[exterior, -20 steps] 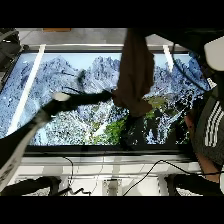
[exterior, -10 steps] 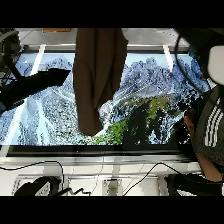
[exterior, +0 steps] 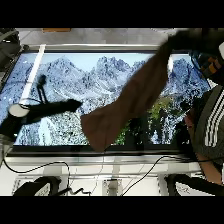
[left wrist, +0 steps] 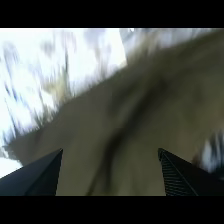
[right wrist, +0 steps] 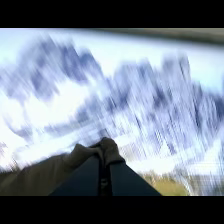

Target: Fold the clothes and pants, and hang the long-sleeved shirts on hangers.

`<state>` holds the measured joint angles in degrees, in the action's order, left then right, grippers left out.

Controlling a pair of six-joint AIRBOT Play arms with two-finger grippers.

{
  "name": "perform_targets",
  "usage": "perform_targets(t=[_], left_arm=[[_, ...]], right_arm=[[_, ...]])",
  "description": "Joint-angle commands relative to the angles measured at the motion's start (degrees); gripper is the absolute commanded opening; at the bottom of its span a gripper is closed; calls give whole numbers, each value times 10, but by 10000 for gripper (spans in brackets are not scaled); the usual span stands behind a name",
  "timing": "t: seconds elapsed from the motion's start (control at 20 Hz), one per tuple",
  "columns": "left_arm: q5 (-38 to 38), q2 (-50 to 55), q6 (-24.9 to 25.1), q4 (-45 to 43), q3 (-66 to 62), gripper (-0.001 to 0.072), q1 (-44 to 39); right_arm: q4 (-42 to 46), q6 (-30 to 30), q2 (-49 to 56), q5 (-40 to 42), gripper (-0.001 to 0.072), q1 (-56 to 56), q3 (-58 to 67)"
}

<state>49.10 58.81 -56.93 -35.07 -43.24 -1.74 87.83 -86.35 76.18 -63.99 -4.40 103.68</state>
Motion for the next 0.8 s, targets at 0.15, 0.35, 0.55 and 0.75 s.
perform_targets(t=[0.15,0.35,0.55,0.75], left_arm=[[22,40,-10,-3,68,687,-161],[9,84,-18,-5,68,687,-249],[-49,152,-19,1,68,688,-293],[-134,174,-19,70,67,688,-284]], right_arm=[[-11,0,7,-89,14,98,-176],[-35,0,6,-70,14,98,-191],[-56,0,6,-65,15,98,-191],[-56,0,6,-65,15,98,-191]])
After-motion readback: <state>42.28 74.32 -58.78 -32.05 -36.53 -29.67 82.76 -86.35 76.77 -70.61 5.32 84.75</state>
